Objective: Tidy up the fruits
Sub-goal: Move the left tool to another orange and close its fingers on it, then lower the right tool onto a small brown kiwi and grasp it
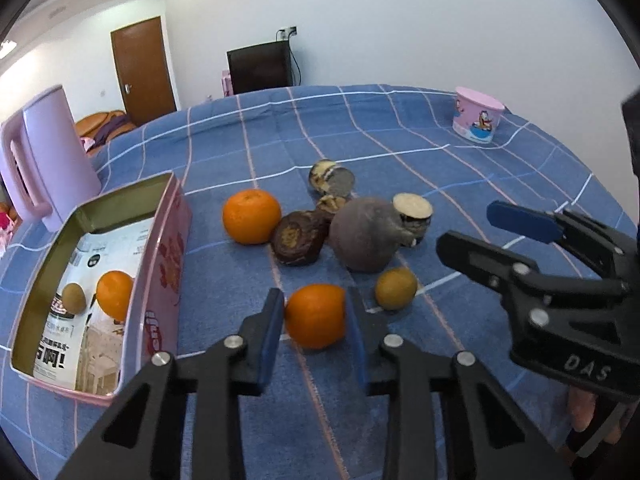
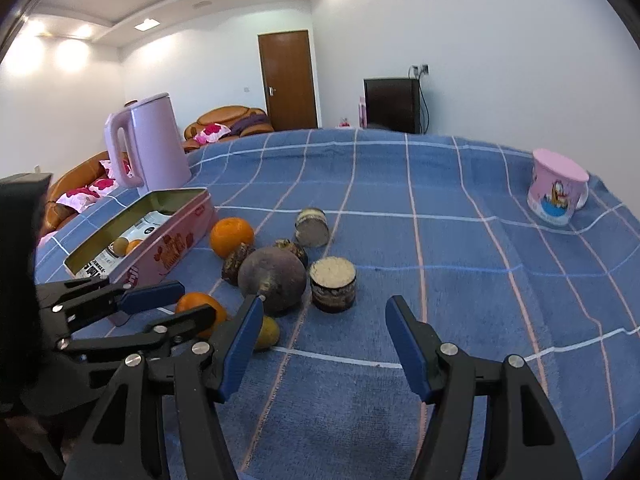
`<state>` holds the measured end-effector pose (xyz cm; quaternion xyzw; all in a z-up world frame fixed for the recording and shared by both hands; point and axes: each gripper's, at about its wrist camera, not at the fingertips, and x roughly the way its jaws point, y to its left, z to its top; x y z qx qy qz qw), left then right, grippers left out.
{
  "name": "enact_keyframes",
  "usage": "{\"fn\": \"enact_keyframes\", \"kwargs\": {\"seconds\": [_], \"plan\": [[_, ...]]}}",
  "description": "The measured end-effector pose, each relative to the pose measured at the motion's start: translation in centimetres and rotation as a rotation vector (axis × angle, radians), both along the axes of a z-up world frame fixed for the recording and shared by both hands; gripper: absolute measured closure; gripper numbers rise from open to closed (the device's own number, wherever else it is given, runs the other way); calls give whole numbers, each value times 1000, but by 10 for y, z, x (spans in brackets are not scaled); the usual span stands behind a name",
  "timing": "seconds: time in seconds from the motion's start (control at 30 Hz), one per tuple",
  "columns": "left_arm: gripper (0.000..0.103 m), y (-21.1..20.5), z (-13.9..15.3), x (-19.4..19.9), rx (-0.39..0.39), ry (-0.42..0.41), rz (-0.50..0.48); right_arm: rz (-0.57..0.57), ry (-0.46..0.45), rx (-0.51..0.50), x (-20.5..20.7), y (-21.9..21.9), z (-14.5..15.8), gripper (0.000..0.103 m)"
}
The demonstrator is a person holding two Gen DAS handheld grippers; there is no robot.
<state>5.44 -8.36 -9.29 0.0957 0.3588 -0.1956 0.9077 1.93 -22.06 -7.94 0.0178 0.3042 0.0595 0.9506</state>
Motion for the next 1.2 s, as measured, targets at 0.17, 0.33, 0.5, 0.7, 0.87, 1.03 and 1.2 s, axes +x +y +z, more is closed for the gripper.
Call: {"fn": "enact_keyframes", "kwargs": {"seconds": [0.17, 0.33, 0.5, 0.7, 0.87, 1.03, 1.2], "plan": [[71, 11, 1, 3, -16, -8, 24, 23, 24, -21, 4, 7, -2, 38], [71, 25, 3, 9, -41, -10, 61, 77, 83, -8, 14, 17, -7, 41], [71, 27, 3, 10, -47, -25, 72, 122, 146, -6, 22, 25, -16, 53], [71, 32, 4, 9, -67, -36, 84, 165, 205, -19, 29, 37, -24, 57], [71, 30, 3, 7, -61, -46, 78, 182, 213, -25, 28, 40, -23, 64], [71, 30, 3, 7, -61, -48, 73, 180, 210, -13, 30, 40, -24, 73], [71, 31, 5, 5, -71, -61, 73, 178, 180, 0, 26, 39, -21, 73]]}}
